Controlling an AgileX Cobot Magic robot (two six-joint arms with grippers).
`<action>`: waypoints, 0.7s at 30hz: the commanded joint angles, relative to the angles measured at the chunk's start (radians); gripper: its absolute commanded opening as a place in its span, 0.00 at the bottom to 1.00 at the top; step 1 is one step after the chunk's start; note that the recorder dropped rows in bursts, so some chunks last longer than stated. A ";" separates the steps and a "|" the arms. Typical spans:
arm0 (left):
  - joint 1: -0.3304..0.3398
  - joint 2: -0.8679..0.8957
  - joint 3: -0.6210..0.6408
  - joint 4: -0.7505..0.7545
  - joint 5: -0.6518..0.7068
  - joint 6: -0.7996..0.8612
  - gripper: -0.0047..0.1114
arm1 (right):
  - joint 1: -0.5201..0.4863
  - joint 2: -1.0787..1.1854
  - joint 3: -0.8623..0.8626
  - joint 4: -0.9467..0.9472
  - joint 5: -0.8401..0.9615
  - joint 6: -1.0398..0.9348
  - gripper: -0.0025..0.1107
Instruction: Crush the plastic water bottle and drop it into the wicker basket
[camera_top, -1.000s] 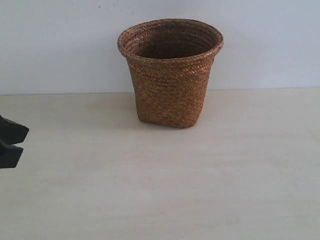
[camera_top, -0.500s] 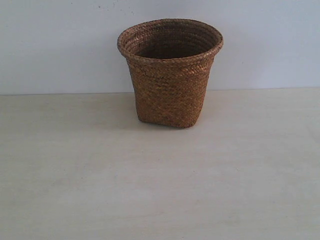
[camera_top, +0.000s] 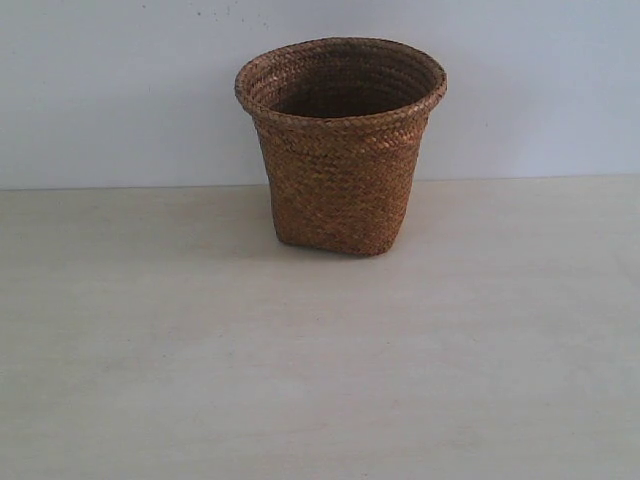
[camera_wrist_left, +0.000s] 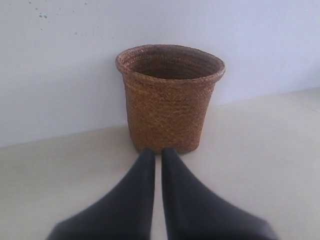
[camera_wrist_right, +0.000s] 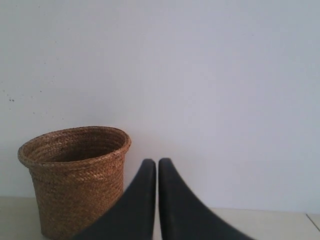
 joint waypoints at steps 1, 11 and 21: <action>-0.007 -0.005 0.010 -0.008 -0.012 -0.012 0.07 | 0.002 -0.006 0.002 0.006 -0.005 0.001 0.02; 0.091 -0.136 0.143 -0.026 -0.066 0.113 0.07 | 0.002 -0.006 0.002 0.005 -0.005 0.003 0.02; 0.274 -0.240 0.289 -0.084 -0.078 0.138 0.07 | 0.002 -0.006 0.002 0.005 -0.005 0.004 0.02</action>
